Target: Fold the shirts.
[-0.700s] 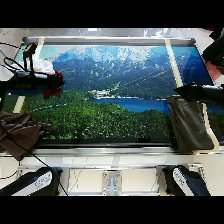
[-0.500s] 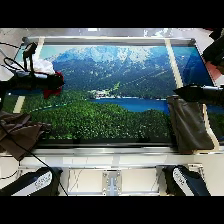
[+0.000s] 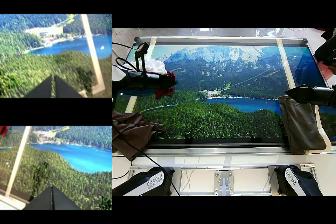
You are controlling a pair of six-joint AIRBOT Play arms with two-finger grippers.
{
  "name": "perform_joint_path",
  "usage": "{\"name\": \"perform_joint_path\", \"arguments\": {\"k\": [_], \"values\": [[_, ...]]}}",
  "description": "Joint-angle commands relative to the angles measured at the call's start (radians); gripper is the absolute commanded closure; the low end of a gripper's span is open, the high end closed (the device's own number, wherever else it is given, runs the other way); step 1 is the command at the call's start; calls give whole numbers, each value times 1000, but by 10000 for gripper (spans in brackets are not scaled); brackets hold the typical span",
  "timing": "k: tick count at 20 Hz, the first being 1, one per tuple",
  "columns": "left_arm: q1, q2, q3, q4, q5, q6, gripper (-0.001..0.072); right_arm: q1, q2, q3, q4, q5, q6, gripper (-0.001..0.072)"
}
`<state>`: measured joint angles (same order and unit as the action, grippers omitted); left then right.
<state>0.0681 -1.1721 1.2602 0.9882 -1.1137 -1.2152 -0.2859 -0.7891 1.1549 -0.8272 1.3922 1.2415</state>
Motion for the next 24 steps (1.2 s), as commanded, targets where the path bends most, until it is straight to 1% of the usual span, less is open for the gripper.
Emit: {"name": "perform_joint_path", "arguments": {"k": [1,2,4,5,6,8,9,10,11,13,15,17,20,22,23,24], "values": [[13,-15,0,154,111,-8,163,1,-1,1,-25,-4,-6,696],[34,-21,0,307,137,-97,0,1,0,1,-40,-10,-6,697],[114,-47,0,720,106,-385,6,1,-1,1,-71,-28,-6,697],[176,-64,0,875,79,-491,7,1,-3,1,-83,-37,-6,697],[253,-81,-1,955,65,-566,7,1,-6,1,-90,-45,-6,697],[427,-119,-1,948,-10,-677,8,1,-19,1,-93,-69,-6,697],[526,-142,-2,910,-61,-752,8,1,-26,1,-93,-82,-5,696],[615,-163,-8,855,-82,-781,8,1,-34,1,-94,-91,-5,697],[701,-179,-24,792,-80,-781,9,1,-41,1,-93,-99,-5,696],[828,-214,-54,702,-80,-774,8,1,-52,1,-93,-111,-5,696],[900,-264,-63,618,-68,-758,8,1,-60,1,-92,-121,-2,696],[917,-309,-63,539,-34,-701,9,1,-63,1,-85,-132,-1,696],[909,-347,-62,401,101,-643,8,1,-64,1,-82,-130,18,697],[900,-353,-62,276,179,-580,8,1,-64,1,-66,-128,33,697],[897,-353,-62,239,203,-550,8,1,-64,1,-61,-129,33,696],[891,-354,-62,225,214,-542,8,1,-64,1,-60,-129,33,697]]}}
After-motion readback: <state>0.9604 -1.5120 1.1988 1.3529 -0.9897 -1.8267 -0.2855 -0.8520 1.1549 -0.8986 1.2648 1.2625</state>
